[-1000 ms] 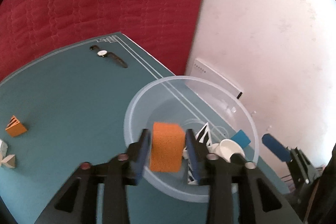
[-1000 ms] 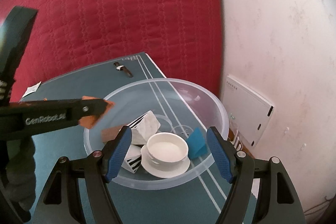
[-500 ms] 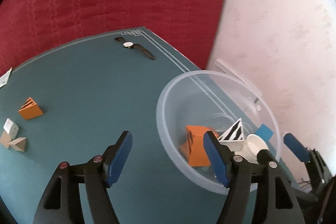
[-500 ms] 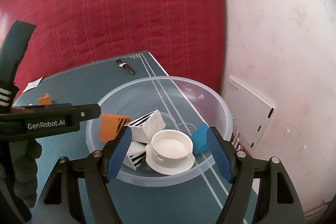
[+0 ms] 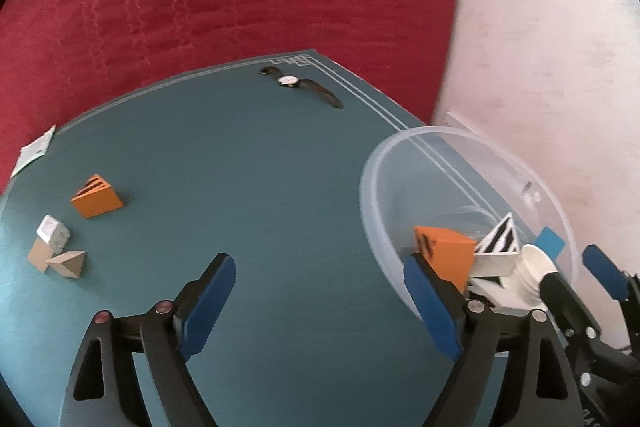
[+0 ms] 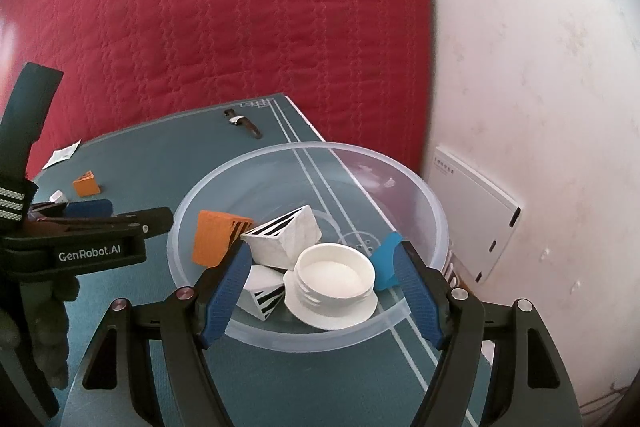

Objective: Organize rigid objects
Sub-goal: 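Withdraw both grippers from the bowl toward the remaining objects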

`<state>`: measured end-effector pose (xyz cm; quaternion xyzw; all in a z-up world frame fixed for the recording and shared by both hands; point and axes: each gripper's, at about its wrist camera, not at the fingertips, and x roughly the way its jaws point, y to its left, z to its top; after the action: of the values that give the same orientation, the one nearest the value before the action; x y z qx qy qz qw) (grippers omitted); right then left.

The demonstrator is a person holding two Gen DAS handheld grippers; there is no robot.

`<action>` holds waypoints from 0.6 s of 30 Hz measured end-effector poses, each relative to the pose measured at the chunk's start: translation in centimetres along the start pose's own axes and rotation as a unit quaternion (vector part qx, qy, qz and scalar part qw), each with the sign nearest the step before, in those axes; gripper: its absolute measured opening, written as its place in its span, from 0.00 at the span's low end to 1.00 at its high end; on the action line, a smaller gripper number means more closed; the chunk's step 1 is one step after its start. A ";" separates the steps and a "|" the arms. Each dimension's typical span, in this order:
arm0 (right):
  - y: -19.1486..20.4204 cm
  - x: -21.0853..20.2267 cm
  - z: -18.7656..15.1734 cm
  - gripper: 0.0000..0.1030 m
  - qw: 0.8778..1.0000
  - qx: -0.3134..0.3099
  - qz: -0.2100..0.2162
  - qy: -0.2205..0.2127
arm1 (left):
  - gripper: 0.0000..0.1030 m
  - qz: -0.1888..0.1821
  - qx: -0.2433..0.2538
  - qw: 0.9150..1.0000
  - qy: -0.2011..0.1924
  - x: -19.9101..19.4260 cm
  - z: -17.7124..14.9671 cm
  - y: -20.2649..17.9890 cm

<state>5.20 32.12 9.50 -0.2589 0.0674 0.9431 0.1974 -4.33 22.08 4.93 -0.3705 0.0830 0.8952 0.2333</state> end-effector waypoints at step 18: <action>2.0 -1.2 0.0 0.73 1.000 -0.026 0.004 -0.013 | 0.92 0.034 0.000 0.999 -0.010 -0.8 -0.9 2.6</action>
<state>5.33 29.86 10.12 -0.2517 0.0417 0.9484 0.1882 -4.53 19.25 4.83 -0.3587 0.0932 0.9063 0.2031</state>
